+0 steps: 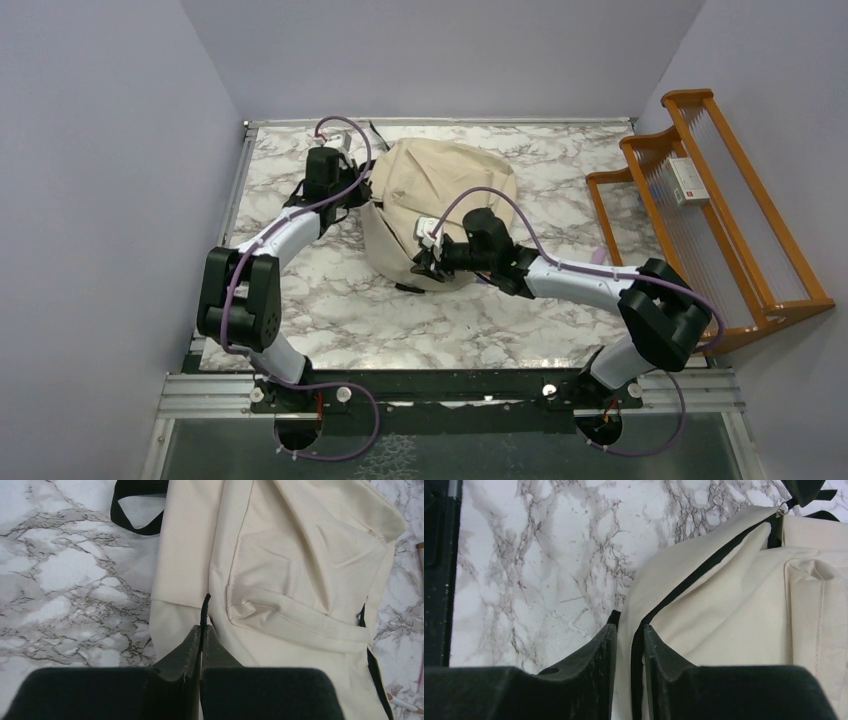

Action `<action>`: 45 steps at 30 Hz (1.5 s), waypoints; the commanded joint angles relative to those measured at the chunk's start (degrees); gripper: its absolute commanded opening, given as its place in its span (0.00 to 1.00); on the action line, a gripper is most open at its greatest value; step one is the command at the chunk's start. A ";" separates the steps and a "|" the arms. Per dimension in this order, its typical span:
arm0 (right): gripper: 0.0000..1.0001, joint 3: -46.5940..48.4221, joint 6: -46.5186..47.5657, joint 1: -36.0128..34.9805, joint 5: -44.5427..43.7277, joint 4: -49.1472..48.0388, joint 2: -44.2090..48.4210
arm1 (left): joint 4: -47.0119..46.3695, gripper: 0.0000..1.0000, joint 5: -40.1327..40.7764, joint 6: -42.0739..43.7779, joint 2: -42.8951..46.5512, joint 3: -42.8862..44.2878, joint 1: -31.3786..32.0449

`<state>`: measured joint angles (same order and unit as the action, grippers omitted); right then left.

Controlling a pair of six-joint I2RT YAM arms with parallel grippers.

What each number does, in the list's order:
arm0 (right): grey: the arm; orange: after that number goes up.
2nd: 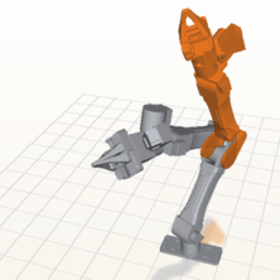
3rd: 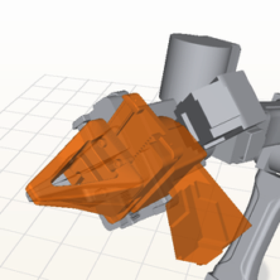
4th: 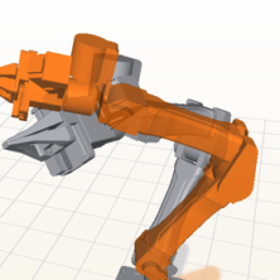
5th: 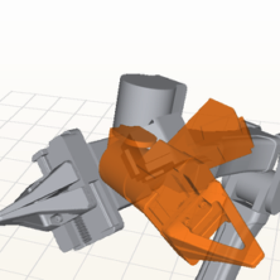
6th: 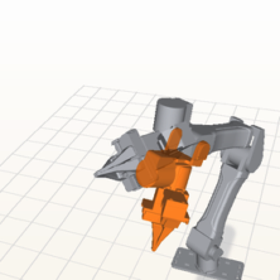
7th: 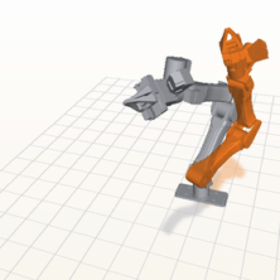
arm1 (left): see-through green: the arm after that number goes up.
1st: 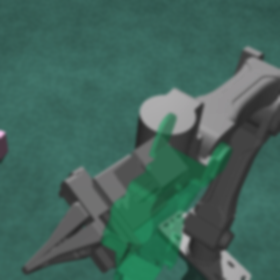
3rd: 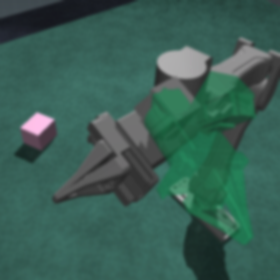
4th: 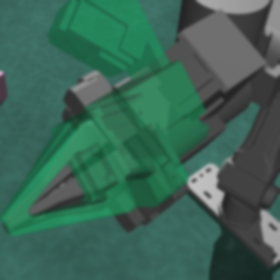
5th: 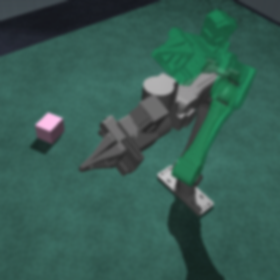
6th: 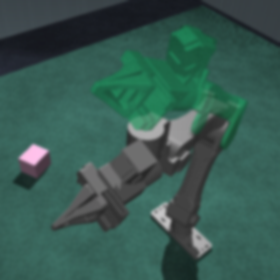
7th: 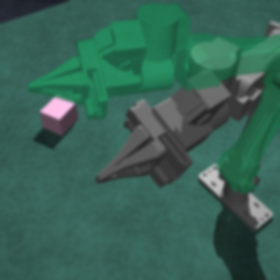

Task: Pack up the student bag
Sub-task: Zip the student bag at the center of the board.

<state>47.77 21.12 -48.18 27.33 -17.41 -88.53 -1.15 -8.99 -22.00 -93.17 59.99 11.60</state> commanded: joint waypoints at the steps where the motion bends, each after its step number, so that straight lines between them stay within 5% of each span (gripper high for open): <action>1: 0.35 -0.58 -8.61 -1.28 1.26 -3.28 3.03 | -9.09 0.00 -4.97 -0.64 7.14 -4.84 -2.19; 15: 0.53 5.42 -25.77 -1.25 -11.84 -7.16 0.26 | -13.56 0.00 -12.59 -6.34 23.06 -25.78 -1.84; 21: 0.57 12.54 -24.64 -2.31 -7.29 -3.84 -6.01 | -13.70 0.00 -13.03 -7.09 23.48 -25.97 -1.75; 37: 0.64 20.74 -12.04 -6.69 -21.39 0.38 -18.95 | -11.45 0.00 -14.03 -7.44 21.31 -19.66 -1.51; 41: 0.57 20.40 -11.63 -6.75 -23.38 -0.96 -20.30 | -11.33 0.00 -14.37 -7.75 20.43 -18.09 -1.21; 45: 0.30 18.68 -11.99 -6.75 -19.95 -3.94 -19.60 | -11.33 0.00 -14.05 -7.26 19.11 -17.09 -0.55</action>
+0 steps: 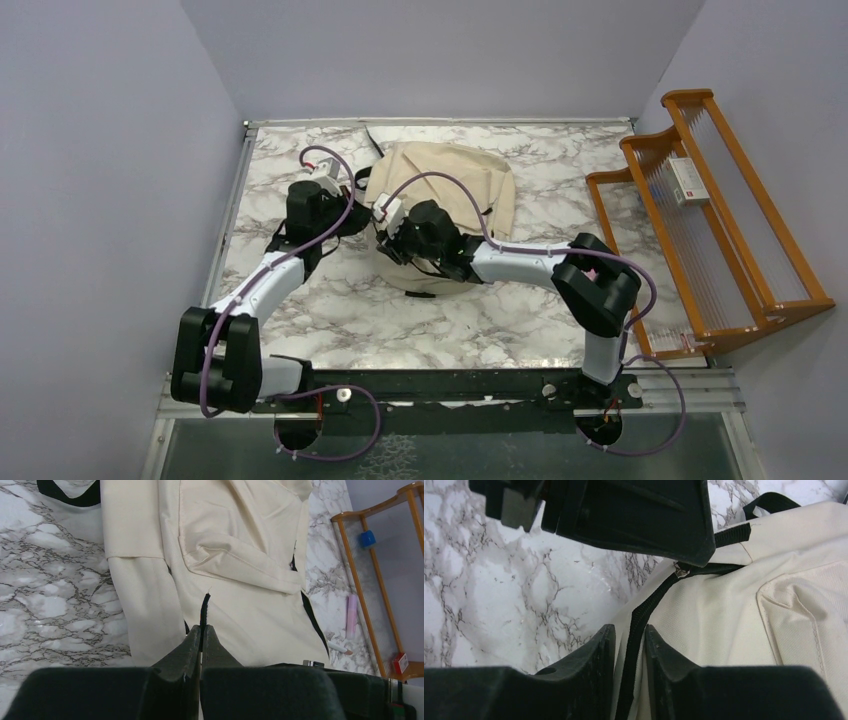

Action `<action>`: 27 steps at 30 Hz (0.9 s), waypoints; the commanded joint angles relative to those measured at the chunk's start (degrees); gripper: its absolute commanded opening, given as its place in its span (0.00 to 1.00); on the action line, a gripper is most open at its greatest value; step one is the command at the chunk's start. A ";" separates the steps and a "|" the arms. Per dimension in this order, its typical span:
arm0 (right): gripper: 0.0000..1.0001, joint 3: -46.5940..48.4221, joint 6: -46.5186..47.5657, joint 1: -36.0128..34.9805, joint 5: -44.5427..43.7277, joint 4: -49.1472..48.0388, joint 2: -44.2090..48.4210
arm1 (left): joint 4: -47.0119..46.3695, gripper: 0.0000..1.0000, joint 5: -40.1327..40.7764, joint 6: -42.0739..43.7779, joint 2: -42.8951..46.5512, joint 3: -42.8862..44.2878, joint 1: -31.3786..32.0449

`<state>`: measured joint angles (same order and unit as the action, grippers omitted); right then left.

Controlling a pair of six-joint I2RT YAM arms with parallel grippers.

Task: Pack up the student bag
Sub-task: Zip the student bag at the center of the board.

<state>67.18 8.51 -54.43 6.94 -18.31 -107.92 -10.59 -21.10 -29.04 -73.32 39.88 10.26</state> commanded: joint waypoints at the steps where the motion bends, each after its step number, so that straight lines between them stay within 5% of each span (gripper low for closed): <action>1: 0.24 -1.60 0.43 -0.49 1.64 -4.57 0.26 | -1.90 0.00 -1.81 -0.03 -1.16 3.28 0.85; 7: 0.04 -4.97 0.31 -0.50 7.81 -9.50 1.60 | -2.01 0.00 -1.46 1.56 -4.66 6.01 0.99; 27: 0.03 -9.51 0.44 -0.50 18.77 -11.39 4.62 | 3.01 0.00 7.75 7.31 -19.44 21.42 0.90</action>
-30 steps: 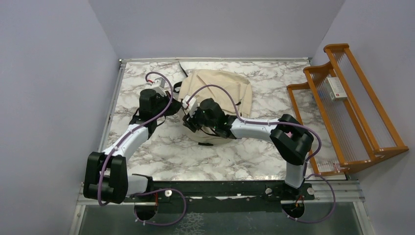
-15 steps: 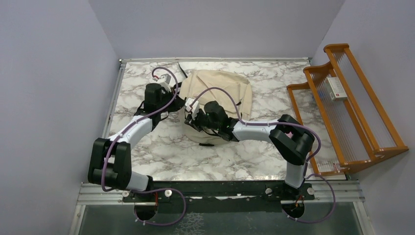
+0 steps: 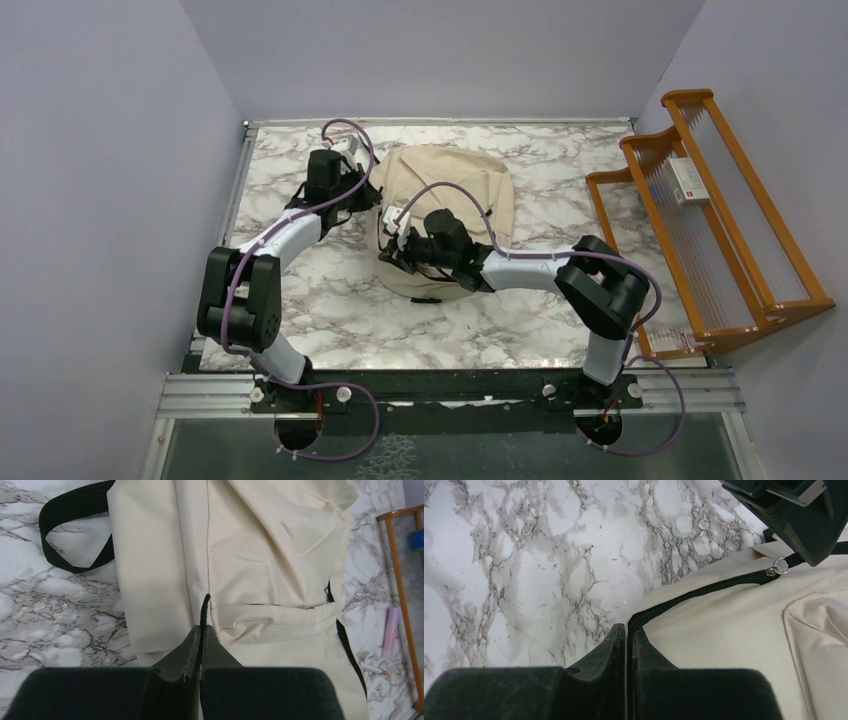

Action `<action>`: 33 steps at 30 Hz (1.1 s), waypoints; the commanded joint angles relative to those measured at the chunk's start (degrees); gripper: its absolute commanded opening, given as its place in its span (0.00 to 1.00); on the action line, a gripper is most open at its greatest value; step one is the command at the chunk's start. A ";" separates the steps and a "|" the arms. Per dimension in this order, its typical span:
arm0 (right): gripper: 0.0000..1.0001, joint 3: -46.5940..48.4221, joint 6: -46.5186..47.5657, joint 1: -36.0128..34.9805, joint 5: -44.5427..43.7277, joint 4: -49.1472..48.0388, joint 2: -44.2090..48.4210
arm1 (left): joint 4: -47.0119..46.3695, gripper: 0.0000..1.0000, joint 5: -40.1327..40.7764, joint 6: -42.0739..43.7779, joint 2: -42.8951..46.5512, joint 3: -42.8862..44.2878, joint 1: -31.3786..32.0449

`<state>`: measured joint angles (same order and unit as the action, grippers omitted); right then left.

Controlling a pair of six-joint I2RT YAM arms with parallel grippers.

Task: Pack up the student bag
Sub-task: Zip the student bag at the center of the board.

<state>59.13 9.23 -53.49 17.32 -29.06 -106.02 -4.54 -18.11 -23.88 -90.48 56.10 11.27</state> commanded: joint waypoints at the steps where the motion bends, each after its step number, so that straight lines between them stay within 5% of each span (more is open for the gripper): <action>1: 0.03 -1.60 -0.21 -1.44 8.43 -0.69 2.86 | -2.77 0.00 5.20 2.60 -3.06 5.93 -0.11; 11: 0.04 0.99 -2.65 -1.35 3.00 -2.30 1.84 | -1.14 0.01 3.54 1.99 -5.42 9.77 -0.85; 15: 0.04 4.10 -4.75 -0.42 -1.02 -2.06 1.11 | -0.49 0.29 0.82 -1.10 -2.65 10.32 -3.54; 21: 0.06 13.05 -6.99 1.26 -3.26 3.01 -2.42 | 2.03 0.48 4.33 -2.14 6.36 8.51 -7.92; 27: 0.17 26.47 -8.01 1.21 1.44 10.29 -9.87 | 6.33 0.54 9.31 -1.03 13.29 4.05 -9.92; 33: 0.42 30.26 -8.36 2.18 -0.42 12.47 -9.36 | 7.93 0.59 7.48 -1.93 15.77 -0.07 -10.08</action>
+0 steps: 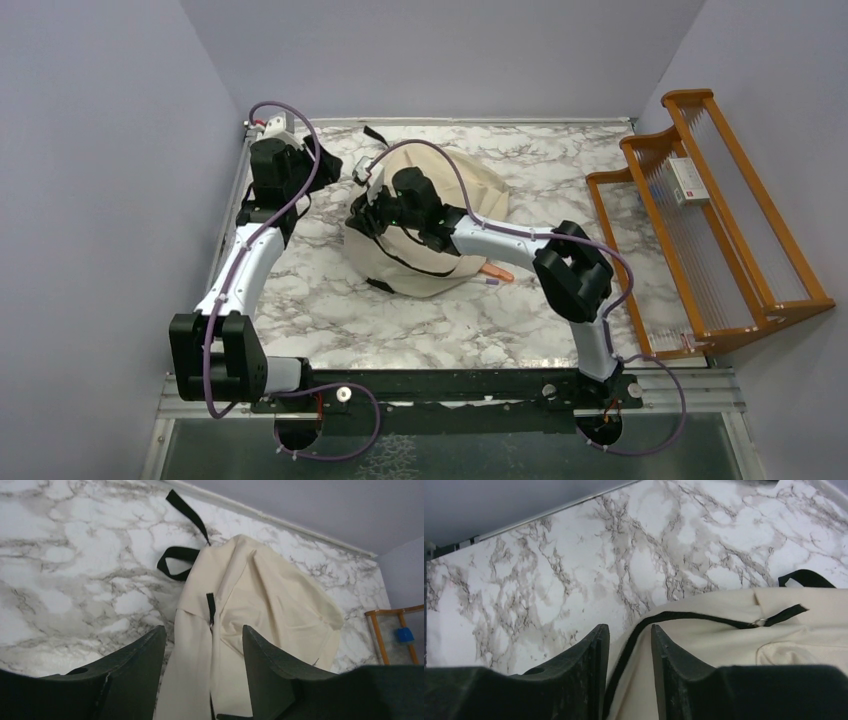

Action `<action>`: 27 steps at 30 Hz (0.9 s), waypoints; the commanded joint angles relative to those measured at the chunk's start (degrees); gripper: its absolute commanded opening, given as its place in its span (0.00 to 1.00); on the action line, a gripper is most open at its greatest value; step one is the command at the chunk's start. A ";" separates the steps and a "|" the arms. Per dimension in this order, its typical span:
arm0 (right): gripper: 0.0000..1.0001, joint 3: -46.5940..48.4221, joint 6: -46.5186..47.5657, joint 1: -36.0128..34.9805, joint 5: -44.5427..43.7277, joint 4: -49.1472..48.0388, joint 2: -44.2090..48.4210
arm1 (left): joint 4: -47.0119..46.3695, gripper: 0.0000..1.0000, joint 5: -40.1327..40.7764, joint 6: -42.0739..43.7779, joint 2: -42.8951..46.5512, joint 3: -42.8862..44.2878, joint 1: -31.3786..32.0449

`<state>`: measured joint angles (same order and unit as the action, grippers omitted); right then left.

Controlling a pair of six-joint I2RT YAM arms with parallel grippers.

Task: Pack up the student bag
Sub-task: Zip the student bag at the center of the board, then unzip the student bag at the center of the board.

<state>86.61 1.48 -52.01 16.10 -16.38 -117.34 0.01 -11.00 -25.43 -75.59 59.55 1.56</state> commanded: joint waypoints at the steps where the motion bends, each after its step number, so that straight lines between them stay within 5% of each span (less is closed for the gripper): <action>1: 0.43 1.64 -0.72 1.01 0.22 -0.19 3.04 | 3.29 0.61 -0.40 -0.71 1.12 -4.30 -0.39; 9: 0.46 -14.81 -5.41 6.45 -10.57 3.37 17.03 | 2.25 0.72 -5.26 -0.71 1.99 -6.70 0.17; 15: 0.46 -24.63 -16.55 13.48 -22.20 9.65 25.70 | 2.27 0.74 -2.86 5.96 -0.51 -2.27 6.97; 27: 0.50 -37.56 -34.69 31.97 -12.01 8.49 27.22 | 4.93 0.71 0.21 19.00 -18.55 13.47 24.78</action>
<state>51.90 -26.68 -22.72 -0.99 -6.39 -90.00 2.59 -12.78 -12.64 -87.96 67.00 22.72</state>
